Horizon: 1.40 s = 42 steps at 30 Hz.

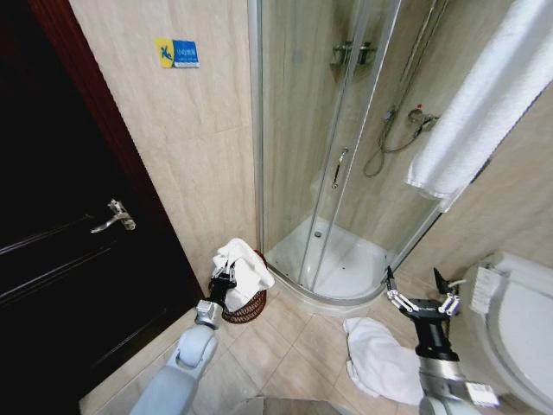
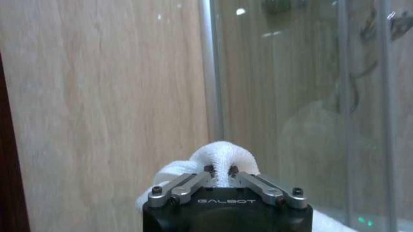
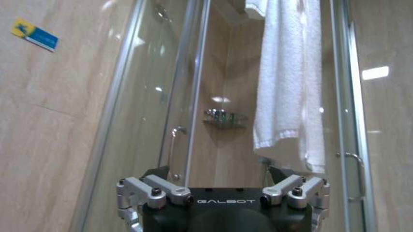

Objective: Discard the used towel into the hamper.

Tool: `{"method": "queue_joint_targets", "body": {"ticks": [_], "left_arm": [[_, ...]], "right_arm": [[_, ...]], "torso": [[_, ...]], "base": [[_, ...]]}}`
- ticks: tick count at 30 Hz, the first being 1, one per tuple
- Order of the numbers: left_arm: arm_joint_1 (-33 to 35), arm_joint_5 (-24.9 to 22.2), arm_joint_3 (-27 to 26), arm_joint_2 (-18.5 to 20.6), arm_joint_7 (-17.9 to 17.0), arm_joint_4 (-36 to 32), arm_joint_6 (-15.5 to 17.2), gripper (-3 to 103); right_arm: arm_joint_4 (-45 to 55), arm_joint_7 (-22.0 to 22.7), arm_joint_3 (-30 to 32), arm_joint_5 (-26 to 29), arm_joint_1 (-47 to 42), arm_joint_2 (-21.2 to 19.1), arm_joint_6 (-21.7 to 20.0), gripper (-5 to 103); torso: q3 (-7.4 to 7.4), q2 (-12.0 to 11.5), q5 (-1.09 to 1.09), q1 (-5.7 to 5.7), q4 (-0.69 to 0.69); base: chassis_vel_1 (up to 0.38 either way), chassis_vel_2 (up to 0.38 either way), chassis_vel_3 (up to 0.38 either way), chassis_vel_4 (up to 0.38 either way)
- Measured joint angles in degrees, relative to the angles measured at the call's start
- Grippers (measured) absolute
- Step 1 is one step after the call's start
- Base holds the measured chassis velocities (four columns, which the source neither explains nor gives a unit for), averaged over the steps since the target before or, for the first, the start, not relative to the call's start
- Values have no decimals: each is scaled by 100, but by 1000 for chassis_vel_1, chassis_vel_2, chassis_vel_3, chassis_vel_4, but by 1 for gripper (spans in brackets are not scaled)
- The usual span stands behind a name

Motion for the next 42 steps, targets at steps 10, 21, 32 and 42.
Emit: {"method": "queue_joint_targets", "body": {"ticks": [10,21,32,42], "left_arm": [[-337,136,139,-251,10,826,-146,3],[-749,142,266,-287,-6,1576,-246,3],[-1893,300,489,-460,124,3203,-671,3],[-2609,488,697,-602,194,4556,-961,3]], "right_arm": [[-60,-169,-82,-76,-141,0,361,100],[-132,-239,-93,-81,-91,0,748,100],[-184,-279,-67,-85,-110,0,844,100],[-321,-295,48,103,11,0,875,100]], "torso": [[0,0,1,2,-1],[0,0,0,1,-1],[0,0,0,0,-3],[0,0,1,1,-1]], "base": [[-78,56,74,-73],[-60,46,54,-53],[0,0,0,0],[0,0,0,0]]}}
